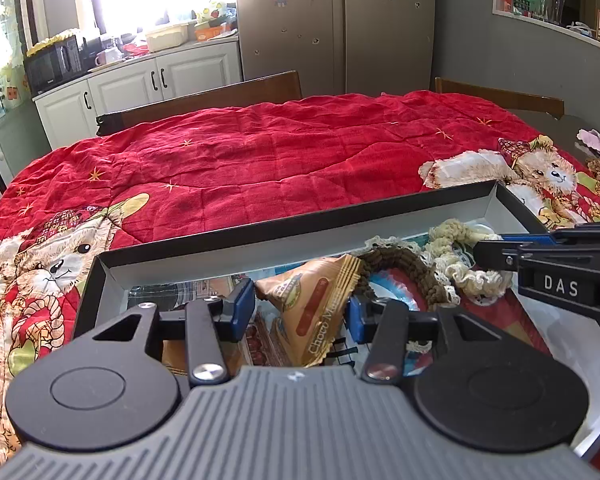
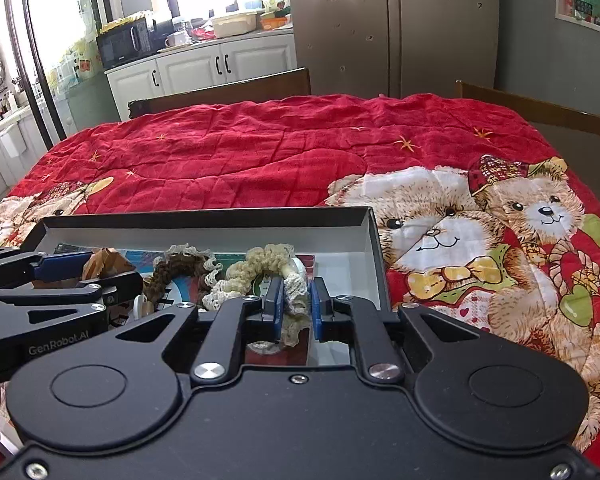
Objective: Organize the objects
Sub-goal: 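Open left tool to drop candy in box while right tool releases scrunchie inside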
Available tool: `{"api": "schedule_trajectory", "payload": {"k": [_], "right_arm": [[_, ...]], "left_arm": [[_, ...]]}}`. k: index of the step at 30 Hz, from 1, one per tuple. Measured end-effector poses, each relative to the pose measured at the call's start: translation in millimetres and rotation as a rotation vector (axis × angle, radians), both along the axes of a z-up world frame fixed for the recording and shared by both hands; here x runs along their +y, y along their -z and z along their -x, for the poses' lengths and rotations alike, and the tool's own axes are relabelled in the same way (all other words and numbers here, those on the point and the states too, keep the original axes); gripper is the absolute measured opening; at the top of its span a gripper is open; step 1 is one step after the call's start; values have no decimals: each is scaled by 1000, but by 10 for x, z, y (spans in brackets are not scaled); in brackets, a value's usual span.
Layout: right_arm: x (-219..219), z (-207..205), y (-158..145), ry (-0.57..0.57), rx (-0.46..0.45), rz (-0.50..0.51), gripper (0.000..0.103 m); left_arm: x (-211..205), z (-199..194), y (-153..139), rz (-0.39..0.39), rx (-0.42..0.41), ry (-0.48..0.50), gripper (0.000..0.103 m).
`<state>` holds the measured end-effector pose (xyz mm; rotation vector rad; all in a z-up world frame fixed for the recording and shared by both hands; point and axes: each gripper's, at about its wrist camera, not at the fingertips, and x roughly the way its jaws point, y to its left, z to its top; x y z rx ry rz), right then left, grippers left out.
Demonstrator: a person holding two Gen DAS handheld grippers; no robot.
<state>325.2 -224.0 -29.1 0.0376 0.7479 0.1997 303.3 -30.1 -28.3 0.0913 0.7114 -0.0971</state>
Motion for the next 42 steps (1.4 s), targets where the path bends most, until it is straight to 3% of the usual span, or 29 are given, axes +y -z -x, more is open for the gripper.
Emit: {"api": "schedule_trajectory", "payload": {"k": [14, 19, 29, 42], "right_arm": [[-9, -25, 11, 12, 12, 2, 18], [-22, -6, -6, 19, -2, -1, 32], [-29, 75, -59, 22, -42, -1, 33], [-3, 178, -109, 4, -52, 11, 33]], "left_arm": [[-13, 7, 3, -12, 3, 10, 58], [-17, 19, -7, -14, -6, 10, 67], [-32, 134, -119, -17, -45, 21, 81], [-8, 290, -229, -22, -70, 23, 82]]}}
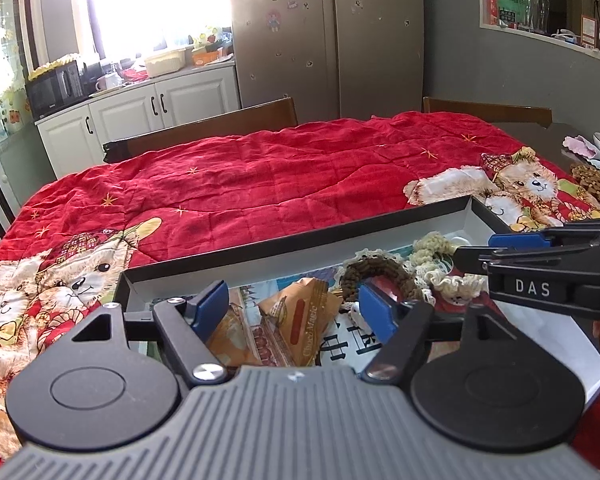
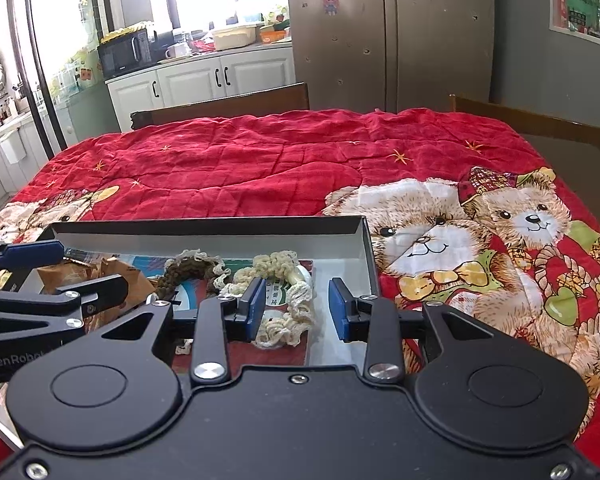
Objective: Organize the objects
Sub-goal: 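Open left tool to drop candy in box while right tool releases scrunchie inside, then withdraw both open tools from the box toward the items on the quilt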
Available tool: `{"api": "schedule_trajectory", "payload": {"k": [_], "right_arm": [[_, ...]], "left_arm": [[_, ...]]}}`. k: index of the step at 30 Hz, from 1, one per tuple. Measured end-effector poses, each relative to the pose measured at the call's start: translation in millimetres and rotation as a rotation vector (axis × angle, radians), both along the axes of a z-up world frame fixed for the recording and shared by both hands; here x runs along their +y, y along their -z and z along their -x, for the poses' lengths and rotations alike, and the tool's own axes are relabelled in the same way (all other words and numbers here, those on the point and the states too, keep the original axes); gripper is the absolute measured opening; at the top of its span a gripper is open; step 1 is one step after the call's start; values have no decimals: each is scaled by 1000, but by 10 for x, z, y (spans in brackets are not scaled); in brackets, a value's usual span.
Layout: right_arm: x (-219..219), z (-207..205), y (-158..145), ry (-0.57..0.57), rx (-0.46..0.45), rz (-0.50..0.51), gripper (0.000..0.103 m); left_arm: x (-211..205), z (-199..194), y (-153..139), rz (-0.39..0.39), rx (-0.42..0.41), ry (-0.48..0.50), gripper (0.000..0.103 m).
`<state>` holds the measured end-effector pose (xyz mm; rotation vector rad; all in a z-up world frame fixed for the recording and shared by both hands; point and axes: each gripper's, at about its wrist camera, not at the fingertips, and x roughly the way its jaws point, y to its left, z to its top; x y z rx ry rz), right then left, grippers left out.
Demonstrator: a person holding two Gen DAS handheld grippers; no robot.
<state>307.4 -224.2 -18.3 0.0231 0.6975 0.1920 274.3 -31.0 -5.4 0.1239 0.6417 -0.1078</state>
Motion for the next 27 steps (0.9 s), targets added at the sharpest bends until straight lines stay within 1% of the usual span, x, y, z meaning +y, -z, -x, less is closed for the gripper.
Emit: {"api": "schedule_trajectory", "payload": {"k": [14, 18, 22, 27], "right_arm": [[79, 237, -142, -42, -36, 32, 33], [84, 305, -187, -51, -43, 34, 33], [73, 386, -241, -54, -52, 26, 33], [52, 484, -304, -64, -64, 22, 33]], "left_arm": [[59, 119, -66, -4, -11, 1, 82], [93, 193, -102, -4, -16, 1, 83], [126, 268, -141, 0, -25, 2, 85], [139, 352, -190, -1, -36, 11, 85]]}}
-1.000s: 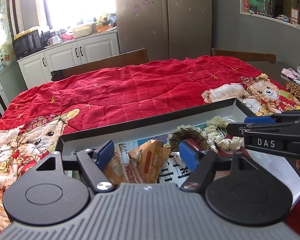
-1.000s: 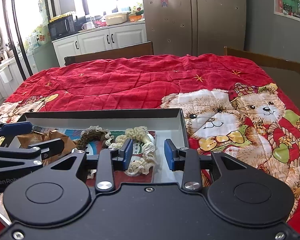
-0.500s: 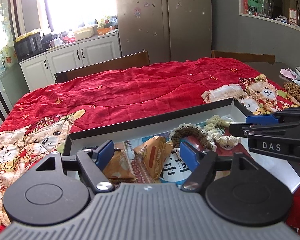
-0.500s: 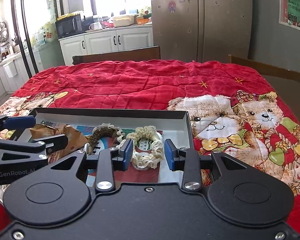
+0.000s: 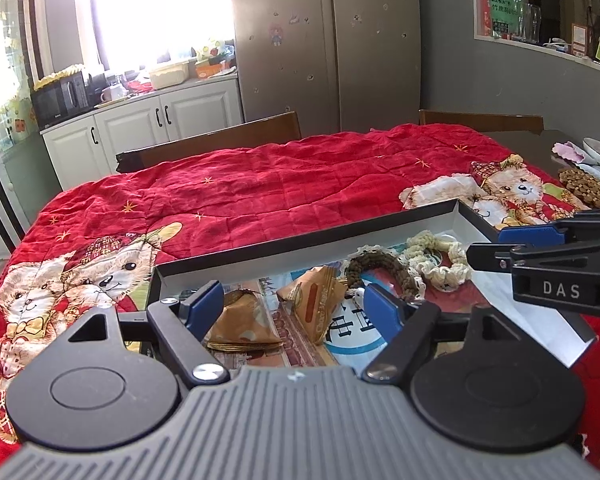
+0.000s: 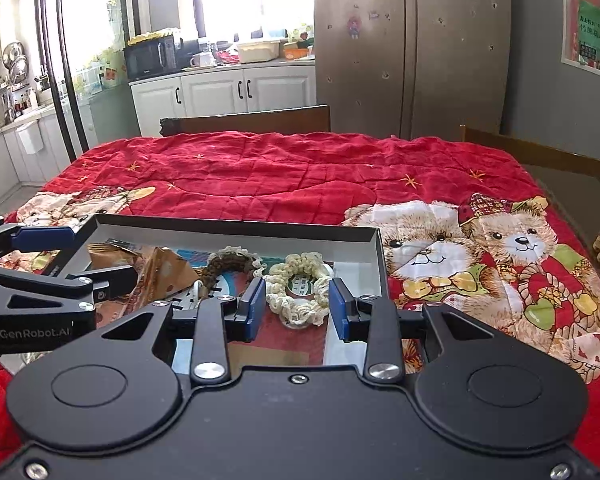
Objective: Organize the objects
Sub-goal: 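Withdraw both open tools from the box toward the items on the quilt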
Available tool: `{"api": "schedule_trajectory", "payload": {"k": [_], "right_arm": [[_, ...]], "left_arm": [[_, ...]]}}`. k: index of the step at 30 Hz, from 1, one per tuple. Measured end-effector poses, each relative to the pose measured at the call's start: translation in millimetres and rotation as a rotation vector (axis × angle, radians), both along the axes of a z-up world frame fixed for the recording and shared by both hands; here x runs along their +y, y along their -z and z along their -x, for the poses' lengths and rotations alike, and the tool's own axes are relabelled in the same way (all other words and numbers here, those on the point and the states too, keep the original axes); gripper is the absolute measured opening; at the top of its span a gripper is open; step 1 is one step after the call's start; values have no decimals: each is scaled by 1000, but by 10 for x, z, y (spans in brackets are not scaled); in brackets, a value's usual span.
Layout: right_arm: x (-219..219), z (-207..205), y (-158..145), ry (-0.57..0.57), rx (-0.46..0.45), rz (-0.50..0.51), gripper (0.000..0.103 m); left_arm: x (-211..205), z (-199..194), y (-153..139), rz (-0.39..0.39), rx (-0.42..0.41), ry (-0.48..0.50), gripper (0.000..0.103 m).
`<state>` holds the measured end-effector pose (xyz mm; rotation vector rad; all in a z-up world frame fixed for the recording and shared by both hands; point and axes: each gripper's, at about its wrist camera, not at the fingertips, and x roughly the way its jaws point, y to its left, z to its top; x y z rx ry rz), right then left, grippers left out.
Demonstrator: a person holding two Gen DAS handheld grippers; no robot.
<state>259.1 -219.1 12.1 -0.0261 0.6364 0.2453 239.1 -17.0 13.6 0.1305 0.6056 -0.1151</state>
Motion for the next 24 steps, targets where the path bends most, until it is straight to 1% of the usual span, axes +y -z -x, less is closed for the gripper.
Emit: {"api": "schedule_trajectory", "payload": {"k": [10, 24], "right_arm": [[-63, 219, -102, -15, -20, 0, 33], [-77, 579, -266, -66, -64, 12, 33]], "left_arm": [[11, 199, -92, -7, -19, 28, 85], [53, 562, -233, -7, -55, 82, 86]]}}
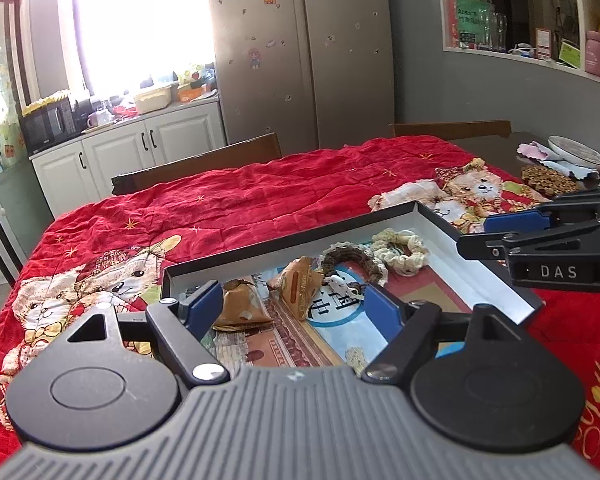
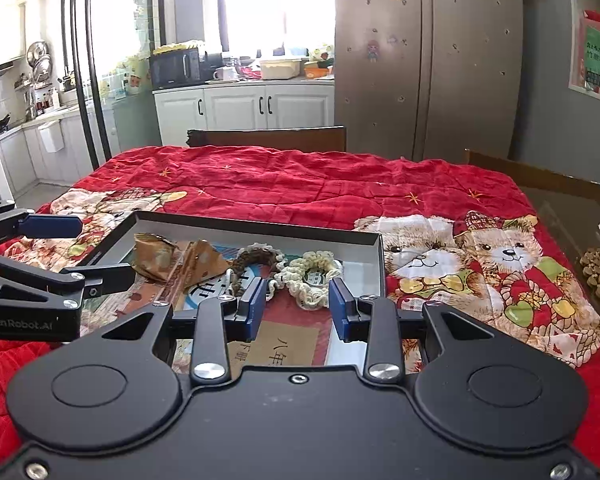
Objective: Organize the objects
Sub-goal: 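Withdraw both open tools from the box toward the items on the quilt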
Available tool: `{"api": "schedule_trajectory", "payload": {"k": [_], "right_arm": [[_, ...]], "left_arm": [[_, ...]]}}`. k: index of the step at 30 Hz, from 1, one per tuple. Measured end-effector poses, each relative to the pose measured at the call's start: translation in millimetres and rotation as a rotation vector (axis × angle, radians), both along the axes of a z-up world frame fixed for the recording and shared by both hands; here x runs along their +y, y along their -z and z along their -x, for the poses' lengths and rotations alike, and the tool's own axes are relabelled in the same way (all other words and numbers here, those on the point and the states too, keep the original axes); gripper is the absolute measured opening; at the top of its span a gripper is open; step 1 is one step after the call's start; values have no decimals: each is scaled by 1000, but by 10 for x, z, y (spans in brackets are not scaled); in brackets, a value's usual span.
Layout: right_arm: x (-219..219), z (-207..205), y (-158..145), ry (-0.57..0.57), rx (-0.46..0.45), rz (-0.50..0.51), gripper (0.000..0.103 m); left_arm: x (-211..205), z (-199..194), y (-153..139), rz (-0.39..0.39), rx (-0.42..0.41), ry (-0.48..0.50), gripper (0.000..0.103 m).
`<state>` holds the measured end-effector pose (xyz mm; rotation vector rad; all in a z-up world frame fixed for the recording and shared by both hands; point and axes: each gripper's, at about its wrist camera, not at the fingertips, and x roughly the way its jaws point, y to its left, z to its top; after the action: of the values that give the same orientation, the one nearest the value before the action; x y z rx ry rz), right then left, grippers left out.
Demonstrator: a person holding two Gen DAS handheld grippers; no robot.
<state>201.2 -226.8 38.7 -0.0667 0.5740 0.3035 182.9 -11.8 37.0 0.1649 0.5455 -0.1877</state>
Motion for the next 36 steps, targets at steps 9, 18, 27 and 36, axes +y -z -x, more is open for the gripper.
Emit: {"api": "schedule_trajectory", "payload": {"k": [9, 18, 27, 36], "right_arm": [[-8, 312, -69, -36, -27, 22, 33], [-41, 575, -38, -61, -30, 46, 33], [-64, 917, 40, -90, -31, 76, 33], [-89, 1218, 134, -126, -15, 66, 33]], "left_arm": [[47, 277, -45, -13, -24, 34, 86], [121, 524, -5, -22, -14, 60, 86], [158, 782, 124, 2, 26, 97, 86], [118, 1016, 231, 28, 68, 139, 86]]}}
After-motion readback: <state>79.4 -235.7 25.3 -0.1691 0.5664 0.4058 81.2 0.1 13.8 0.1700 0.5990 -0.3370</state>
